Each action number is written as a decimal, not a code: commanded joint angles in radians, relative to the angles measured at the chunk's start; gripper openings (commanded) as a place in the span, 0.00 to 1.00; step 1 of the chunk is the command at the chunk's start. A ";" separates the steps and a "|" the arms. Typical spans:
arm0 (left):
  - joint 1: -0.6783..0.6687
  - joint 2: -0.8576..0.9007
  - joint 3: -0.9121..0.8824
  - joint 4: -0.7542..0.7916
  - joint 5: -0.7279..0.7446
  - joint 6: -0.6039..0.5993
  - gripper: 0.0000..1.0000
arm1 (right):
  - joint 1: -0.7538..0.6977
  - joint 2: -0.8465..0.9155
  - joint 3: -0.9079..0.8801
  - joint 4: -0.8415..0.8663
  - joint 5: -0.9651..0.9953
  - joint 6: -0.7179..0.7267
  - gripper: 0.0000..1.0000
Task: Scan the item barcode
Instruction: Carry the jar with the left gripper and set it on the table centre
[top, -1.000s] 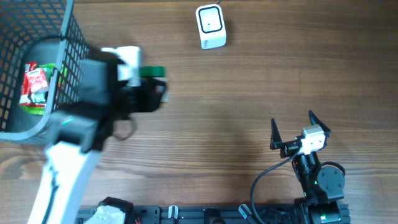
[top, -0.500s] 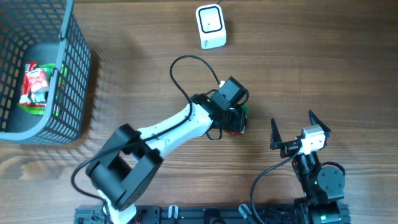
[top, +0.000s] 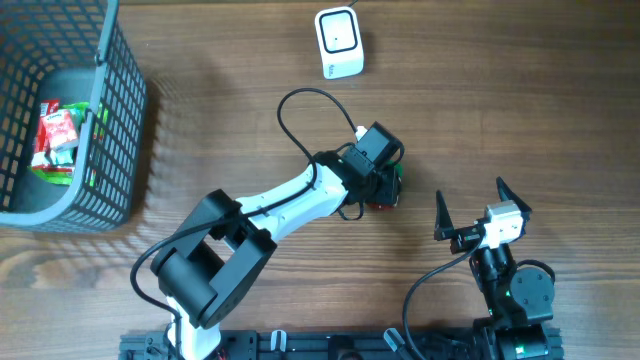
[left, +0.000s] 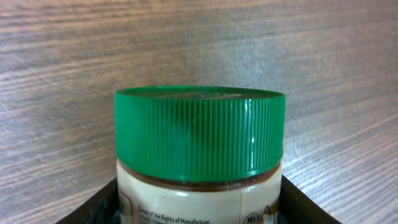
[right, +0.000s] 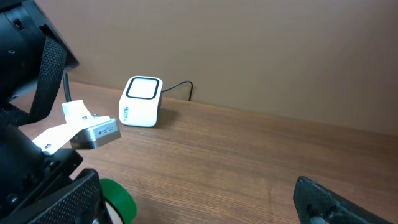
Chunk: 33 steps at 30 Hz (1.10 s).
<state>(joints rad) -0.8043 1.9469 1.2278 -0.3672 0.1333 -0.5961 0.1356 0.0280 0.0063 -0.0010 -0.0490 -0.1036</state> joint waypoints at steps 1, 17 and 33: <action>0.028 0.045 -0.008 0.017 -0.083 -0.023 0.56 | -0.002 -0.007 -0.001 0.002 -0.012 -0.009 1.00; 0.029 -0.067 0.089 -0.042 -0.138 0.221 0.96 | -0.002 -0.007 -0.001 0.002 -0.012 -0.008 1.00; 0.871 -0.314 0.848 -0.607 -0.483 0.779 1.00 | -0.002 -0.007 -0.001 0.002 -0.012 -0.009 1.00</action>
<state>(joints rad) -0.1459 1.6482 2.0464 -0.9718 -0.3027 0.0509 0.1356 0.0280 0.0063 -0.0013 -0.0490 -0.1036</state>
